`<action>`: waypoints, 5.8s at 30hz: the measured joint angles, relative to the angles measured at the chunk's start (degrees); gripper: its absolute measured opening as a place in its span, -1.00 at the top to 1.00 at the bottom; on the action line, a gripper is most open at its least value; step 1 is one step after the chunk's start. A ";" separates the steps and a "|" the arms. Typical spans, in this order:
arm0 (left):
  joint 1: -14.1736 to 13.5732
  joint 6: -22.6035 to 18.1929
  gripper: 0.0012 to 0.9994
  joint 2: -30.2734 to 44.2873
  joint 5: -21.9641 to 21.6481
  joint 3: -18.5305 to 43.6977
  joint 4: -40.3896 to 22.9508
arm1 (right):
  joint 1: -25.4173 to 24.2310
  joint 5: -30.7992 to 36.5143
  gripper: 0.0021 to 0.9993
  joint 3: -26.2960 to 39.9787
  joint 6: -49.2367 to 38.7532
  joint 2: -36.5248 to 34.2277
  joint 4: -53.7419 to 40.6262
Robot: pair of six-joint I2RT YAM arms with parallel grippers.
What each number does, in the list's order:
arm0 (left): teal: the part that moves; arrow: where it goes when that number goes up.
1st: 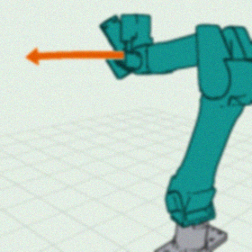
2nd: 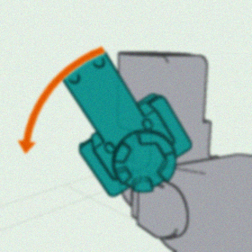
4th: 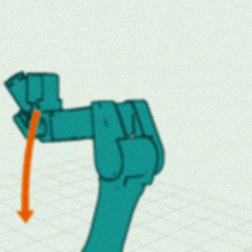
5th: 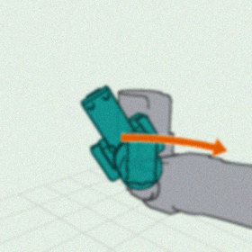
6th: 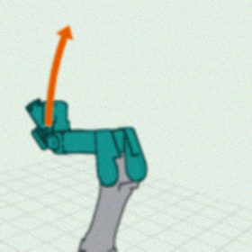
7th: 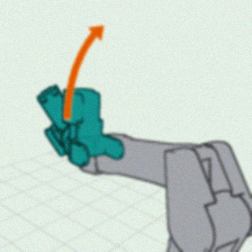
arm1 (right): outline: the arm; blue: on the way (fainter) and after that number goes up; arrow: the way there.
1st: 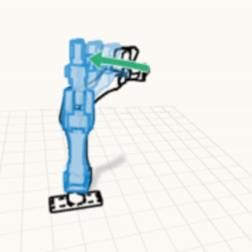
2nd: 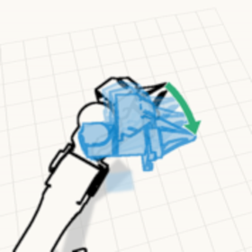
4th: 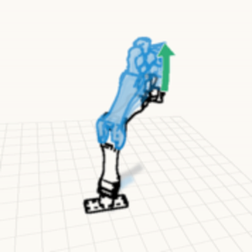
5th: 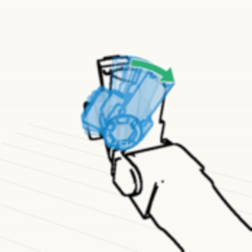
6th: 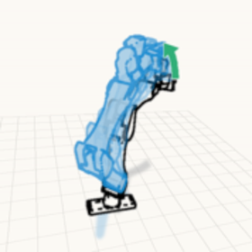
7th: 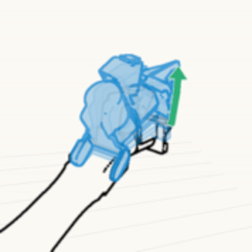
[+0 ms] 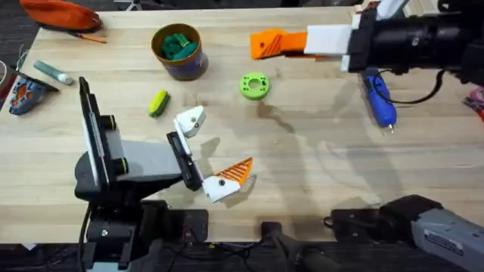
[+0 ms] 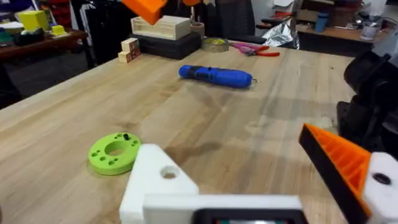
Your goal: Pick up the gripper from the table and insert it into the empty holder that is missing its gripper. Then pick up a screw, insert it into the mounting hole, and use the screwdriver to tighten it. Finally, clean up the table by picking up the vegetable and placing it into the bucket.
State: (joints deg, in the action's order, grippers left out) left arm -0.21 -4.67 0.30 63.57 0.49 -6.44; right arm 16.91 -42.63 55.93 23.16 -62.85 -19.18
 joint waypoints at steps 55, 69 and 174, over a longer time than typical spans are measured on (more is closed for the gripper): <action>0.00 -0.02 -0.97 0.00 -0.02 0.00 0.00 | 2.75 -44.63 1.00 -3.94 10.64 -40.94 28.37; 0.00 -0.02 -0.97 0.00 0.00 0.00 0.00 | 4.07 -44.63 1.00 -8.16 17.24 -40.13 37.61; 0.00 -0.02 -0.97 0.01 -0.28 0.00 0.04 | 9.84 -43.96 1.00 -4.42 19.15 -40.13 36.55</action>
State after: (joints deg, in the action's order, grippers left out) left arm -0.21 -4.69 0.30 63.29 0.49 -6.39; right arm 26.75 -86.60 51.51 42.31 -102.98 17.37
